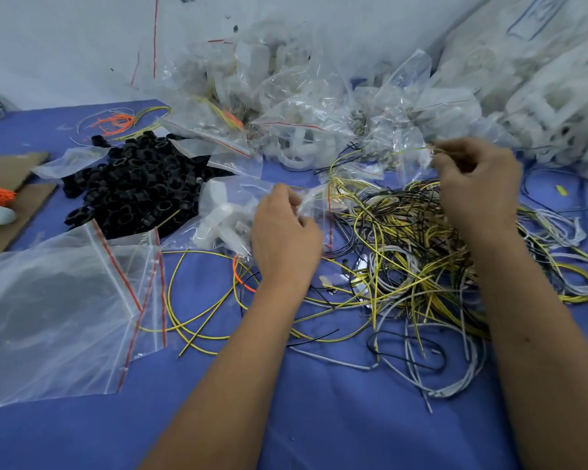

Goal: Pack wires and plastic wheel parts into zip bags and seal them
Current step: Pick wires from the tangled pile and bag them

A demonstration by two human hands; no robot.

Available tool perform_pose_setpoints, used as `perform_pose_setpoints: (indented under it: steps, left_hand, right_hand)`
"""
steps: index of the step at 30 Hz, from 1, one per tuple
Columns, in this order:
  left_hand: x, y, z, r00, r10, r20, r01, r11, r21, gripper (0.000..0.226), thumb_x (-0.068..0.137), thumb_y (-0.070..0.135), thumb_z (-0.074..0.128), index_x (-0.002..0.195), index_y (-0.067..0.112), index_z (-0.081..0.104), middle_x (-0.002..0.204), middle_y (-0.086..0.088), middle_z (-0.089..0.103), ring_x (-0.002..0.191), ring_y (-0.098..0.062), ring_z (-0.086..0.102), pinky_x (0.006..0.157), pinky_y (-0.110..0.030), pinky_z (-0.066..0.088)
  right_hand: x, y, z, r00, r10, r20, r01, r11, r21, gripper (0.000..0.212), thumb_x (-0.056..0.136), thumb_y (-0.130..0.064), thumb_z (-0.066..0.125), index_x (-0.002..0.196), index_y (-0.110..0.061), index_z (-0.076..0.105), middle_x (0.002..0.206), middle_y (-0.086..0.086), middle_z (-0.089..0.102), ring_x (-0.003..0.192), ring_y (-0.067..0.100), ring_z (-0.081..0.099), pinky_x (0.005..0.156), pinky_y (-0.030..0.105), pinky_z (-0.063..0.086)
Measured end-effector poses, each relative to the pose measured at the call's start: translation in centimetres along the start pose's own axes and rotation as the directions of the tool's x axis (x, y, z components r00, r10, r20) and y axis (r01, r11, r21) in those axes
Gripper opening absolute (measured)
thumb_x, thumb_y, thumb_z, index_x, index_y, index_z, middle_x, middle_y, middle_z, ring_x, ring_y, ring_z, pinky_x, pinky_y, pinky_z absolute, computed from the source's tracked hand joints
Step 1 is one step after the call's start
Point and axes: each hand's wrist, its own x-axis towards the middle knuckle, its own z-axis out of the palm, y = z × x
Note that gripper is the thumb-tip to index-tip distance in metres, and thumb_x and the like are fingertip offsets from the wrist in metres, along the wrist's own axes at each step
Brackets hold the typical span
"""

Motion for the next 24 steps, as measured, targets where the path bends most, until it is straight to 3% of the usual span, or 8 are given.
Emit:
perform_pose_setpoints:
  steps: [4, 8, 12, 14, 18, 20, 22, 24]
  left_hand:
    - [-0.1, -0.1, -0.1, 0.998, -0.028, -0.051, 0.030, 0.999, 0.029, 0.028, 0.081, 0.003, 0.061, 0.105, 0.016, 0.057, 0.109, -0.003, 0.059, 0.087, -0.021, 0.050, 0.072, -0.028, 0.028]
    - [0.0, 0.3, -0.1, 0.998, -0.020, -0.058, 0.018, 0.999, -0.033, 0.025, 0.083, 0.007, 0.063, 0.103, 0.019, 0.058, 0.109, 0.002, 0.059, 0.084, -0.015, 0.047, 0.072, -0.024, 0.028]
    - [-0.3, 0.8, 0.1, 0.994, 0.104, -0.018, -0.105, 0.988, -0.113, 0.009, 0.089, 0.019, 0.066, 0.097, 0.019, 0.060, 0.102, 0.003, 0.060, 0.082, -0.021, 0.058, 0.078, -0.034, 0.045]
    - [-0.5, 1.1, 0.2, 0.984, 0.179, -0.017, -0.179, 0.976, -0.126, 0.008, 0.092, 0.025, 0.065, 0.094, 0.019, 0.060, 0.098, 0.005, 0.059, 0.077, -0.021, 0.057, 0.076, -0.035, 0.046]
    - [-0.8, 1.7, 0.1, 0.955, 0.286, -0.083, -0.296, 0.945, -0.142, 0.011, 0.095, 0.026, 0.060, 0.087, 0.018, 0.059, 0.090, 0.005, 0.058, 0.072, -0.018, 0.055, 0.069, -0.032, 0.042]
    - [-0.9, 1.6, 0.0, 0.958, 0.267, -0.107, -0.281, 0.947, -0.153, 0.009, 0.095, 0.021, 0.058, 0.087, 0.016, 0.059, 0.089, 0.003, 0.058, 0.073, -0.020, 0.055, 0.070, -0.036, 0.043]
    - [-0.9, 1.5, 0.0, 0.967, 0.214, -0.139, -0.236, 0.956, -0.172, 0.008, 0.095, 0.017, 0.057, 0.088, 0.014, 0.060, 0.090, 0.000, 0.059, 0.074, -0.021, 0.055, 0.071, -0.040, 0.044]
    - [-0.7, 1.4, 0.0, 0.971, 0.172, -0.168, -0.204, 0.959, -0.198, 0.008, 0.095, 0.016, 0.056, 0.089, 0.013, 0.060, 0.091, 0.000, 0.060, 0.073, -0.021, 0.055, 0.071, -0.041, 0.045]
  right_hand:
    - [0.1, 0.7, -0.7, 0.997, 0.046, -0.068, -0.056, 0.987, -0.151, 0.019, 0.090, -0.019, 0.068, 0.106, -0.013, 0.078, 0.090, 0.007, 0.075, 0.075, 0.014, 0.064, 0.076, 0.024, 0.048]
    - [0.1, 0.7, -1.1, 0.996, 0.065, -0.052, -0.074, 0.982, -0.176, 0.021, 0.083, -0.012, 0.068, 0.101, -0.012, 0.078, 0.093, 0.010, 0.077, 0.079, 0.017, 0.068, 0.082, 0.028, 0.055]
    - [0.1, 0.5, -0.6, 0.991, 0.132, 0.036, -0.134, 0.988, 0.077, 0.011, 0.086, -0.011, 0.072, 0.095, -0.012, 0.077, 0.074, 0.004, 0.074, 0.063, 0.015, 0.071, 0.070, 0.035, 0.062]
    - [0.1, 0.2, -0.4, 0.987, 0.139, 0.083, -0.156, 0.950, 0.270, 0.010, 0.089, -0.008, 0.072, 0.097, -0.010, 0.076, 0.070, 0.002, 0.073, 0.060, 0.015, 0.071, 0.065, 0.035, 0.062]
    - [-0.2, -0.5, 0.1, 0.901, -0.072, 0.428, -0.209, 0.793, 0.573, 0.019, 0.092, -0.024, 0.072, 0.103, -0.011, 0.079, 0.092, 0.007, 0.078, 0.089, 0.022, 0.075, 0.083, 0.029, 0.059]
    - [-0.3, -0.4, 0.5, 0.895, -0.113, 0.431, -0.125, 0.864, 0.487, 0.024, 0.092, -0.036, 0.070, 0.102, -0.017, 0.080, 0.096, 0.005, 0.078, 0.095, 0.019, 0.073, 0.086, 0.032, 0.058]
    - [0.0, 0.3, 0.7, 0.956, -0.050, 0.290, -0.038, 0.956, 0.292, 0.017, 0.094, -0.031, 0.068, 0.100, -0.021, 0.079, 0.091, 0.000, 0.077, 0.088, 0.016, 0.072, 0.081, 0.036, 0.058]
    - [0.4, 1.2, 0.3, 0.981, 0.092, 0.168, -0.125, 0.973, 0.196, 0.015, 0.093, -0.019, 0.066, 0.100, -0.016, 0.078, 0.090, 0.003, 0.076, 0.087, 0.024, 0.073, 0.083, 0.041, 0.060]
